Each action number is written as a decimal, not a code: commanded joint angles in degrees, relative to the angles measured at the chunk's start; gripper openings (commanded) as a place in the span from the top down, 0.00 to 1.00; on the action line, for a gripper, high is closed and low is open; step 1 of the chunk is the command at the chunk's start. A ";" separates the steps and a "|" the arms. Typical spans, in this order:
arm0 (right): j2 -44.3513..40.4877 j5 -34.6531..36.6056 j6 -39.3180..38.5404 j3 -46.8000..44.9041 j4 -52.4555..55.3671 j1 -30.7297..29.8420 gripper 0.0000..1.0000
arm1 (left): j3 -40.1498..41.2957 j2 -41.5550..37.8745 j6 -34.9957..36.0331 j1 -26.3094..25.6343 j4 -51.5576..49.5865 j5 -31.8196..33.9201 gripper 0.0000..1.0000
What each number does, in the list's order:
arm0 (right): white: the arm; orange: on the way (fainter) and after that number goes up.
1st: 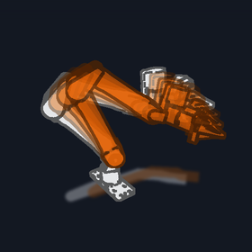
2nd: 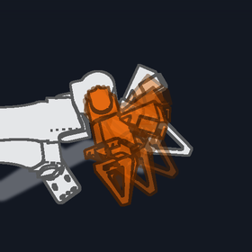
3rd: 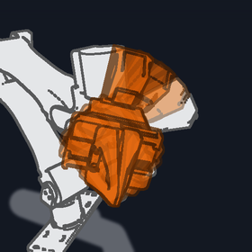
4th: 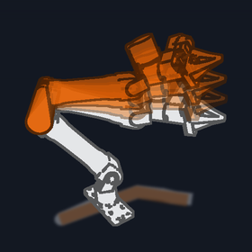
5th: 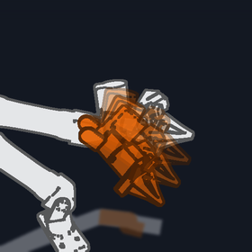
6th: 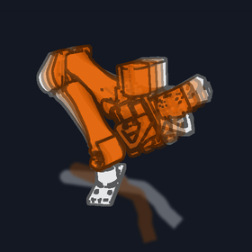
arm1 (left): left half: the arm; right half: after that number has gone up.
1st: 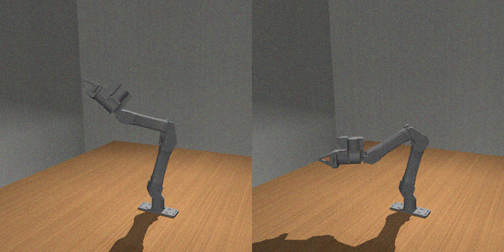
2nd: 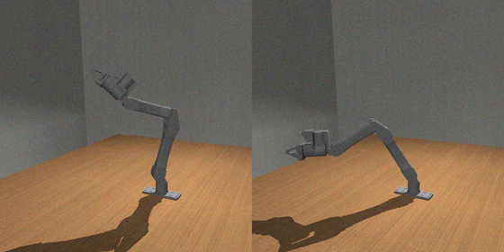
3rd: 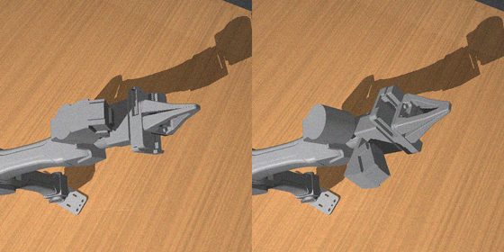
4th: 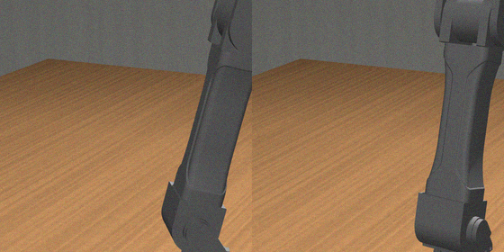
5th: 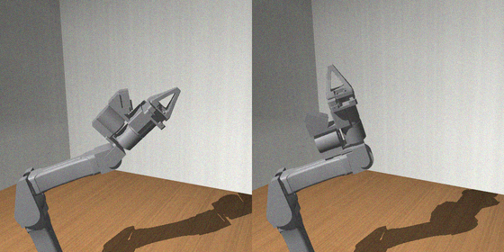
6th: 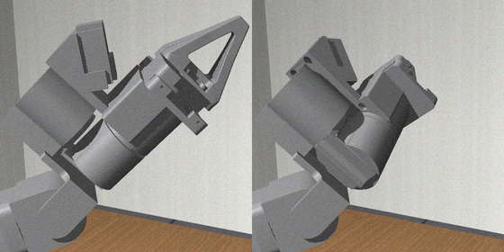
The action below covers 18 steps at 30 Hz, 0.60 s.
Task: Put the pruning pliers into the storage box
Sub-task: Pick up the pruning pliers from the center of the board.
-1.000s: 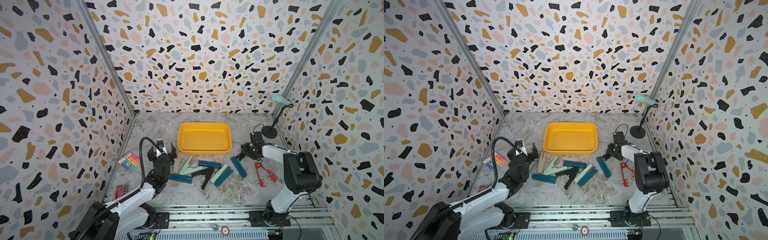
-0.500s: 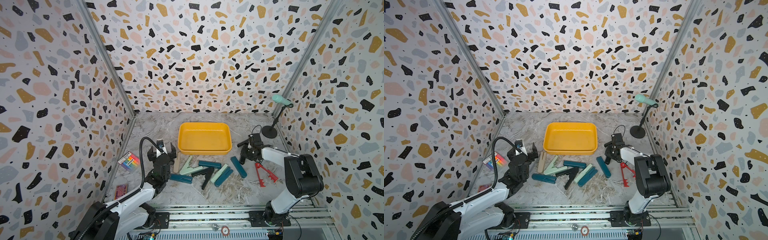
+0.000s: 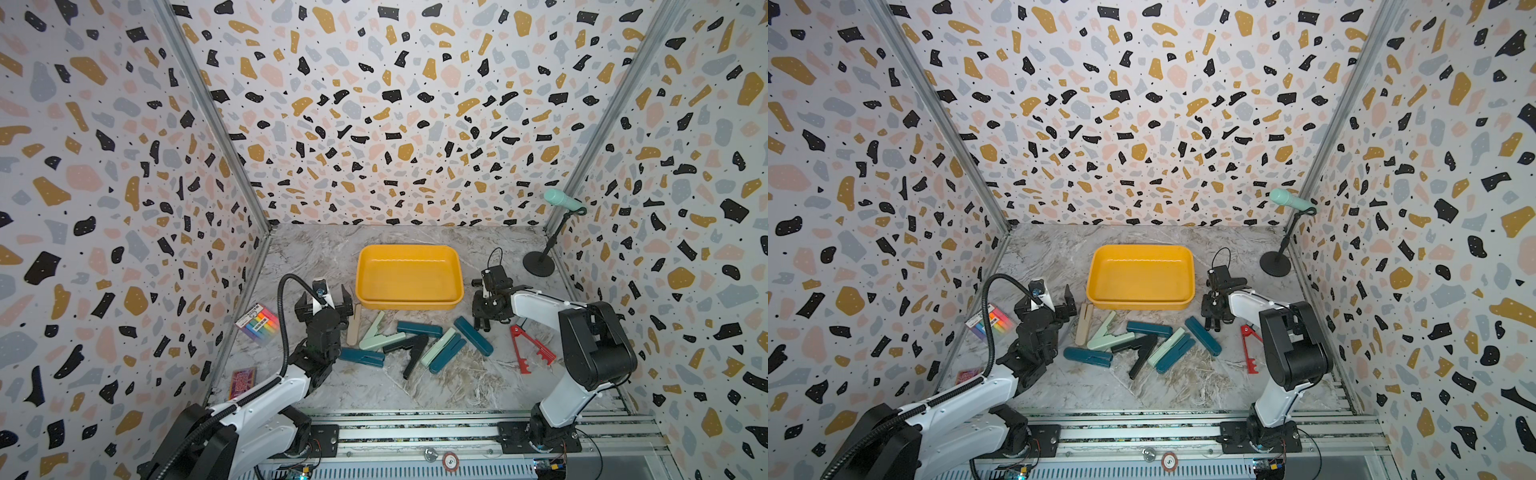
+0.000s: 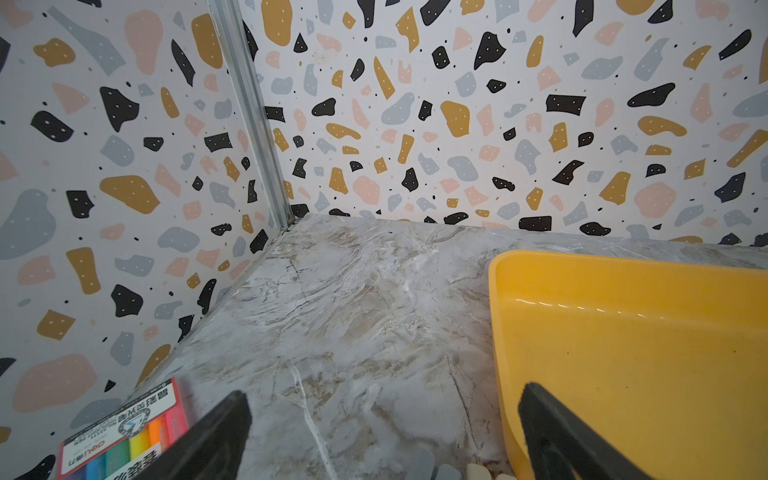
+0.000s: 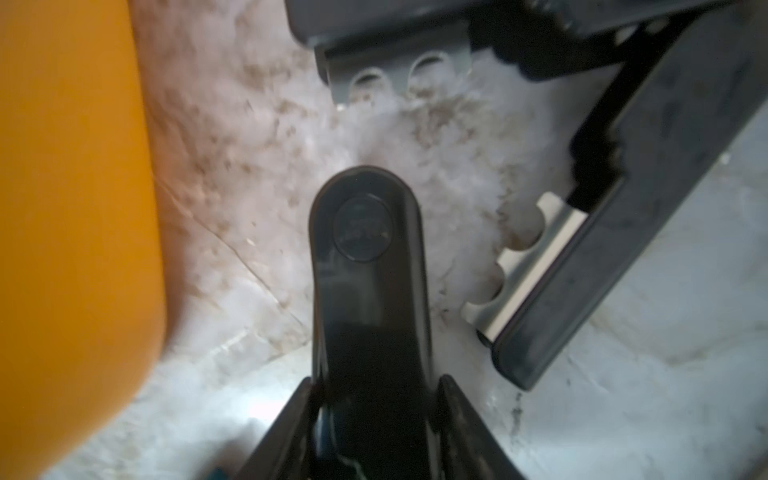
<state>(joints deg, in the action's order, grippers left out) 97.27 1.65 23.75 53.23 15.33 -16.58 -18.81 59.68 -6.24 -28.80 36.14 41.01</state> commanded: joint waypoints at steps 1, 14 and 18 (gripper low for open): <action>0.28 0.02 -3.83 -1.33 4.57 -1.30 0.41 | -2.08 0.01 -0.44 -0.21 1.93 -0.08 0.01; -2.93 -1.93 -2.86 -5.29 2.73 -1.44 1.00 | -2.55 0.13 -1.50 -0.21 2.07 0.31 0.00; -6.35 -2.36 -2.65 -4.56 1.99 -1.42 1.00 | -2.73 -0.08 -2.49 -0.25 2.17 0.82 0.00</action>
<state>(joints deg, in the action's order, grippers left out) 93.89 0.54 20.47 49.30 14.28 -17.72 -19.79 59.79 -7.60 -28.80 36.14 41.04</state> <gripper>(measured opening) 0.309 0.995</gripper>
